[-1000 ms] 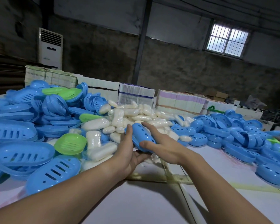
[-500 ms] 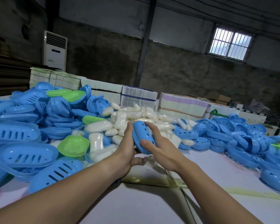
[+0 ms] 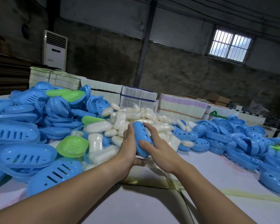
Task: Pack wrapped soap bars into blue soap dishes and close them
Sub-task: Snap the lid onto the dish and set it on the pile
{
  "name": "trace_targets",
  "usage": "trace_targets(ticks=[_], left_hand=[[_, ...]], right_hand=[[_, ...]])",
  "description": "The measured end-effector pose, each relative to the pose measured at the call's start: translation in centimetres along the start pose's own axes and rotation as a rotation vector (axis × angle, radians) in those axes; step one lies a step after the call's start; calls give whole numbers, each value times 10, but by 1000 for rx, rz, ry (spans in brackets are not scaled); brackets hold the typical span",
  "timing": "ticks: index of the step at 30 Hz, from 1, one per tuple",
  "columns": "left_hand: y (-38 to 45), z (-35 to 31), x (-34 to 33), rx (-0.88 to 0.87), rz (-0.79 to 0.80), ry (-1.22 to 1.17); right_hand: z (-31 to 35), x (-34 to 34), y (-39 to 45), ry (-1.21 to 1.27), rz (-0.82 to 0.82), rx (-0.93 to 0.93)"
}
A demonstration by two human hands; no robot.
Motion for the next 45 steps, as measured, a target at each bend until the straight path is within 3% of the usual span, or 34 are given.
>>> trace_targets(ticks=[13, 17, 31, 45], left_hand=[[4, -1, 0, -71, -111, 91], [5, -6, 3, -98, -136, -141], [2, -7, 0, -91, -68, -83], [-5, -12, -5, -76, -56, -146]], right_hand=[[4, 9, 1, 94, 59, -66], [7, 2, 3, -99, -10, -54], [4, -6, 1, 89, -24, -7], [10, -5, -3, 51, -6, -1]])
Point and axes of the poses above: each hand's wrist, its own y-axis towards the middle knuckle, its own x-axis out of the back of the hand, z = x × y, the point moved 2 cm from there along y, towards the middle knuckle, and after that the axes turned 1 degree about -x, right-handed, at the moved point
